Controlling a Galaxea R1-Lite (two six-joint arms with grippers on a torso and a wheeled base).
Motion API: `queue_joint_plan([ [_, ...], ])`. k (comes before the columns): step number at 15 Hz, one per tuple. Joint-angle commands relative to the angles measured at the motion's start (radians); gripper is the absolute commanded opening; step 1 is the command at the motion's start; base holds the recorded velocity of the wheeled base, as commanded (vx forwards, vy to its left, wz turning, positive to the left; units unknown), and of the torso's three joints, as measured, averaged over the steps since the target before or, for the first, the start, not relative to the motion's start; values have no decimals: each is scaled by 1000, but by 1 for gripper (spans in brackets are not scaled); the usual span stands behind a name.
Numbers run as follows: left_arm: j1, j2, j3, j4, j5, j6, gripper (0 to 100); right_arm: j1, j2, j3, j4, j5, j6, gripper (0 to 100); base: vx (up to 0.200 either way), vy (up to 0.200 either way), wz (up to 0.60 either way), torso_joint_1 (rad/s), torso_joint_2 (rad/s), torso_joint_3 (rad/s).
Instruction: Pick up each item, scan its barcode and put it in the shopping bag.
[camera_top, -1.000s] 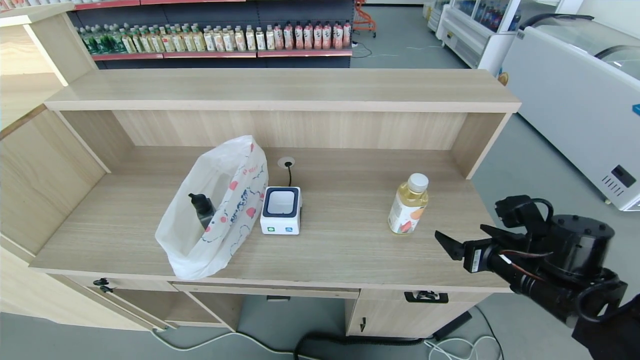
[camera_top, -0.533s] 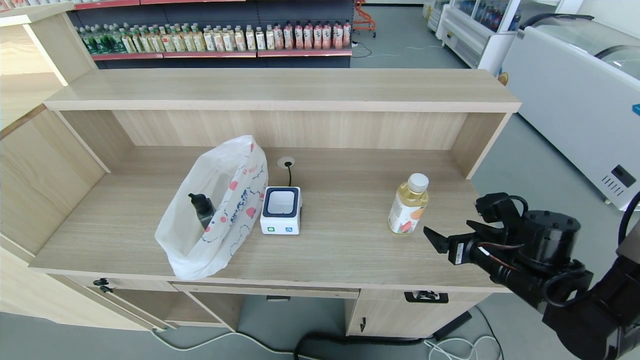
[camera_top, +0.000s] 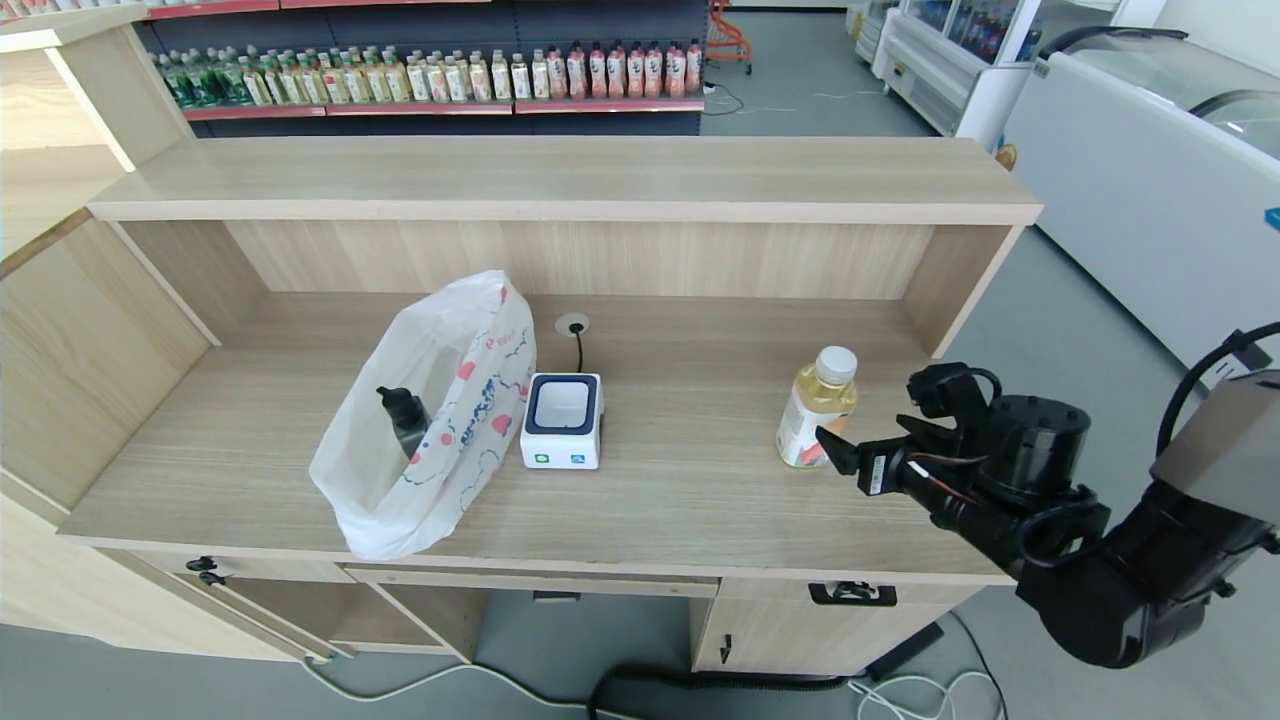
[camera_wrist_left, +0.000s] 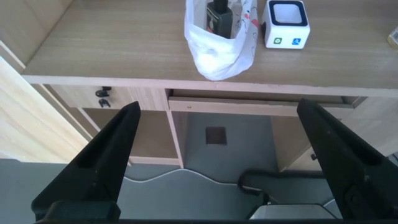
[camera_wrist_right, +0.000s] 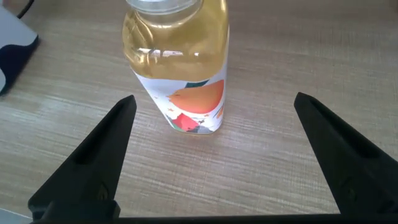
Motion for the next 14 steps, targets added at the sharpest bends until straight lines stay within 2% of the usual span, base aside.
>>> queue_joint_plan([
  [1, 0, 0, 0, 0, 0, 0, 100, 4, 50, -63, 23, -1, 0, 100, 0, 0, 0, 0, 0, 0],
  [10, 0, 0, 0, 0, 0, 0, 100, 25, 142, -293, 129, 5, 0, 100, 0, 0, 0, 0, 0, 0],
  [14, 0, 0, 0, 0, 0, 0, 100, 44, 183, -354, 146, 4, -6, 100, 0, 0, 0, 0, 0, 0],
])
